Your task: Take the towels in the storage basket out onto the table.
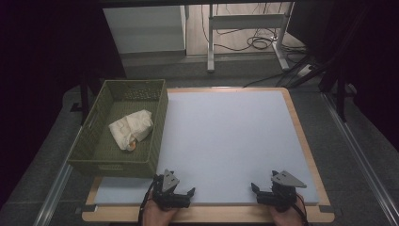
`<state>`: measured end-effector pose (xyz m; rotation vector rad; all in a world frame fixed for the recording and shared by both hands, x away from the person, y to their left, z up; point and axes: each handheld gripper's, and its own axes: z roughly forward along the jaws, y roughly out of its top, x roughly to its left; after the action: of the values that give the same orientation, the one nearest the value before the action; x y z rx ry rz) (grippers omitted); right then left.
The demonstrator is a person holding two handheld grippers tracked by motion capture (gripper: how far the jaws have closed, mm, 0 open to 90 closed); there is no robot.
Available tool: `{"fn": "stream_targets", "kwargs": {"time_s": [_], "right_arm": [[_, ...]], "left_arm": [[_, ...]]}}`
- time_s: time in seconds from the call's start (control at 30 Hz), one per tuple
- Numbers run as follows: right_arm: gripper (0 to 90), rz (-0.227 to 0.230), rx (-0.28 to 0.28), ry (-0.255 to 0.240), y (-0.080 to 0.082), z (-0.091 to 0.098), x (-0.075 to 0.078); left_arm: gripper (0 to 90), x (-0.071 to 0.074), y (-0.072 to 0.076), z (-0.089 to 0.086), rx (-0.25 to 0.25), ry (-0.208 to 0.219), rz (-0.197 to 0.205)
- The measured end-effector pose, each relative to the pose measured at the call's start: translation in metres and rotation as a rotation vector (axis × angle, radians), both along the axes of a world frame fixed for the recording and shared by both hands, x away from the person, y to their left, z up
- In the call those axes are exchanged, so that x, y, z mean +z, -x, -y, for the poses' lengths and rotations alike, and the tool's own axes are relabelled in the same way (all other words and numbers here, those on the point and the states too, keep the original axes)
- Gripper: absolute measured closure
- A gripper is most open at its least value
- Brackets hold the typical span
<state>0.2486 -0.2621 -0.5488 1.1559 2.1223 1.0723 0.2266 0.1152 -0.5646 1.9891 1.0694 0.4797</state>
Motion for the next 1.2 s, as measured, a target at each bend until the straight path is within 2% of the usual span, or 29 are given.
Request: {"fn": "stream_targets", "kwargs": {"time_s": [0.23,0.47,0.67,0.93,1.2], "right_arm": [[6.5,0.000,-0.002,-0.001,0.000,0.000,0.000],[6.5,0.000,-0.002,-0.001,0.000,0.000,0.000],[6.5,-0.001,-0.002,-0.001,0.000,0.000,0.000],[6.5,-0.002,-0.003,0.001,0.000,0.000,0.000],[6.5,-0.002,-0.003,0.000,0.000,0.000,0.000]], "left_arm": [[2.0,0.000,-0.001,0.002,0.019,0.014,0.003],[2.2,0.000,0.000,0.003,0.022,0.002,0.000],[2.2,0.004,-0.003,0.004,0.023,-0.015,-0.028],[5.4,0.009,-0.006,0.002,-0.031,-0.038,-0.057],[5.4,0.019,-0.010,0.004,-0.069,-0.026,-0.057]]}}
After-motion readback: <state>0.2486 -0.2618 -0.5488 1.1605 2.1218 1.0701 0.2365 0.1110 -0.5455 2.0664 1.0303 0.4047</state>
